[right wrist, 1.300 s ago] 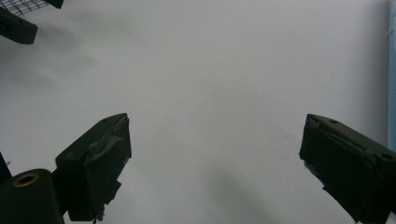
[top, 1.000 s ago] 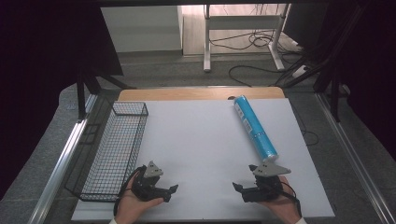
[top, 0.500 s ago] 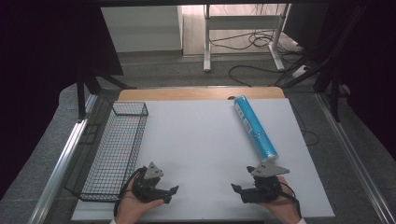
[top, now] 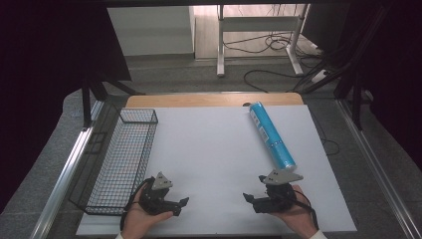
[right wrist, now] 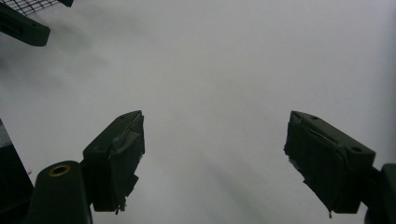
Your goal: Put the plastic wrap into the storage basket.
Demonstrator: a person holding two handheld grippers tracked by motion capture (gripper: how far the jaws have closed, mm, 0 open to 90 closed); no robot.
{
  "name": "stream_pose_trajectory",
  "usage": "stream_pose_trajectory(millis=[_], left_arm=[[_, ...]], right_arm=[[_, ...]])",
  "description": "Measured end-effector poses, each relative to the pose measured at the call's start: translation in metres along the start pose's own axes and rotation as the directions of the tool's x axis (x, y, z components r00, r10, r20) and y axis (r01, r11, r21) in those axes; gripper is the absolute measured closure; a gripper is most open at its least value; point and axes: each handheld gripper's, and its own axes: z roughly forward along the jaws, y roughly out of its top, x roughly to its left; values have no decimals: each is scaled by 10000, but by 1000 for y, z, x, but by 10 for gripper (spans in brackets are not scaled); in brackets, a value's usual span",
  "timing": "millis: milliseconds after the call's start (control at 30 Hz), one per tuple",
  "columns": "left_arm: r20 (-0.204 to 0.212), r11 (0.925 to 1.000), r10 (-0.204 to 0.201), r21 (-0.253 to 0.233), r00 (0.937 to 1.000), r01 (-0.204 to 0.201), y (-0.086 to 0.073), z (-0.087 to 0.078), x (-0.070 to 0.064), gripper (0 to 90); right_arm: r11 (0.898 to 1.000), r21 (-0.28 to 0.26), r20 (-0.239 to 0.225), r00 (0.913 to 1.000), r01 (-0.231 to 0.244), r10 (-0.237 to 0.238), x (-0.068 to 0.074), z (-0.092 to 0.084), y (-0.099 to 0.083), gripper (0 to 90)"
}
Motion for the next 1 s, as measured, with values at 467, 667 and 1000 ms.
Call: stream_pose_trajectory(millis=[467,667,1000], left_arm=[[161,10000,-85,-34,9998,86,4,2,2,152],[139,9999,-100,-58,9999,101,4,0,2,152],[149,9999,-145,-49,9998,146,2,0,2,152]], right_arm=[[9985,521,156,9998,-152,144,-19,-4,39,229],[9965,681,522,9976,-490,454,-42,-9,60,230],[9816,1267,1589,9797,-1431,1223,-97,-1,87,200]])
